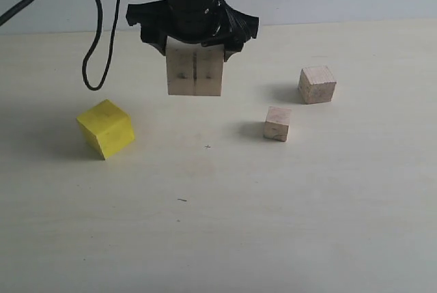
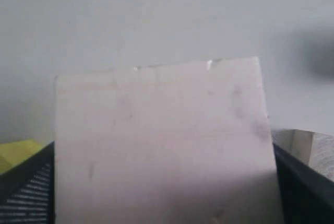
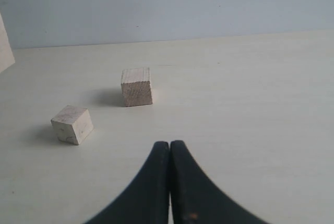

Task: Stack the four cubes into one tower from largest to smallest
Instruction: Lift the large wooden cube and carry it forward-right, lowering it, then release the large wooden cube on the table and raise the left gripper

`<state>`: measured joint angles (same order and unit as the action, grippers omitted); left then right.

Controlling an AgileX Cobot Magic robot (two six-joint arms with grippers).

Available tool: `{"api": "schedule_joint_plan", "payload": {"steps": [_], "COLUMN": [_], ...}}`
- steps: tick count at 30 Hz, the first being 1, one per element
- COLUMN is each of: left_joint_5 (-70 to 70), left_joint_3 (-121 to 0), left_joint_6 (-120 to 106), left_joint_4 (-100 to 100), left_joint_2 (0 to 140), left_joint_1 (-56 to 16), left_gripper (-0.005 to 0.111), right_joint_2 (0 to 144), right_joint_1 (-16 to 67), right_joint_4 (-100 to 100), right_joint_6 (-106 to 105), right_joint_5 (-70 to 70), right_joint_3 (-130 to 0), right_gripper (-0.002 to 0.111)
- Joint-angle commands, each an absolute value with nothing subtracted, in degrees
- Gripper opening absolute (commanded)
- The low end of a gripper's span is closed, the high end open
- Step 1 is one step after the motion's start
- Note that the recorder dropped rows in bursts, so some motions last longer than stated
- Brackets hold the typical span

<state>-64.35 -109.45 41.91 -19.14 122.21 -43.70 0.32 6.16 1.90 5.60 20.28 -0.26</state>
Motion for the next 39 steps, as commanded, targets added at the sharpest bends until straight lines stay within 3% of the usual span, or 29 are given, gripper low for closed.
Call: {"api": "schedule_joint_plan", "payload": {"steps": [1,20,39], "left_joint_5": [-64.42,-43.47,-40.21], "left_joint_3": [-104.44,-83.00,-81.55], "left_joint_6": [46.49,60.43,61.84], "left_joint_4": [-20.65,-25.48,-26.82], "left_joint_2": [120.11,116.67,119.75], "left_joint_1": [-44.52,-48.02,-48.02], "left_gripper": [0.002,0.002,0.002], "right_joint_2": [0.00,0.00,0.00], "right_joint_1": [5.95,5.95,5.95], "right_joint_4": [1.88,1.88,1.88], "right_joint_6": [5.61,5.61,5.61], "right_joint_5": [19.64,19.64,19.64], "right_joint_3": [0.00,0.00,0.00], "right_gripper": [0.000,0.000,0.000]}}
